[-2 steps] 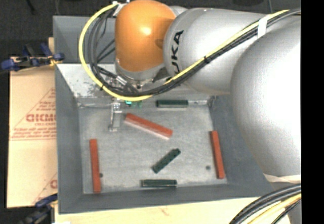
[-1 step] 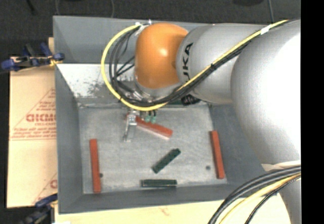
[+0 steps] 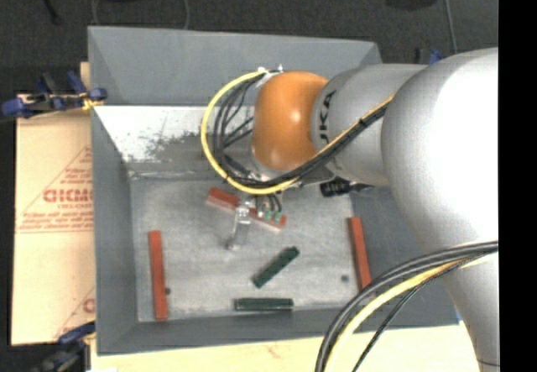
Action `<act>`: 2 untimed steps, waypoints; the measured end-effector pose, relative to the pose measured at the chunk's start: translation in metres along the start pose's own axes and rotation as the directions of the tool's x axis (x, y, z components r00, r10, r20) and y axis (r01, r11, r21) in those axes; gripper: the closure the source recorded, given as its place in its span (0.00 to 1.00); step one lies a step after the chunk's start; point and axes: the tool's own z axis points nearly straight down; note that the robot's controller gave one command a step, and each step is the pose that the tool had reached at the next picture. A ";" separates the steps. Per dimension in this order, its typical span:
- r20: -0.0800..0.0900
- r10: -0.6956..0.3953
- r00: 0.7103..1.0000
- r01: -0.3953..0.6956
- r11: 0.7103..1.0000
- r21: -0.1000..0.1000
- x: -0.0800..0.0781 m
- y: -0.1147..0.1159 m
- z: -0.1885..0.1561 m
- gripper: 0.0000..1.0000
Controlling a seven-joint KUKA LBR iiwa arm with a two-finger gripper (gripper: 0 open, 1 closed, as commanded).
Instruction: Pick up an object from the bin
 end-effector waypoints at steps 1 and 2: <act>0.006 -0.002 1.000 0.002 1.000 -0.005 -0.001 0.005 -0.005 1.00; 0.014 0.010 1.000 -0.010 1.000 -0.007 0.004 0.003 -0.145 1.00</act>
Offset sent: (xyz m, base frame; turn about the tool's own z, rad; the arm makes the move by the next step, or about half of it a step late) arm 0.0000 0.0000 0.0000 0.0000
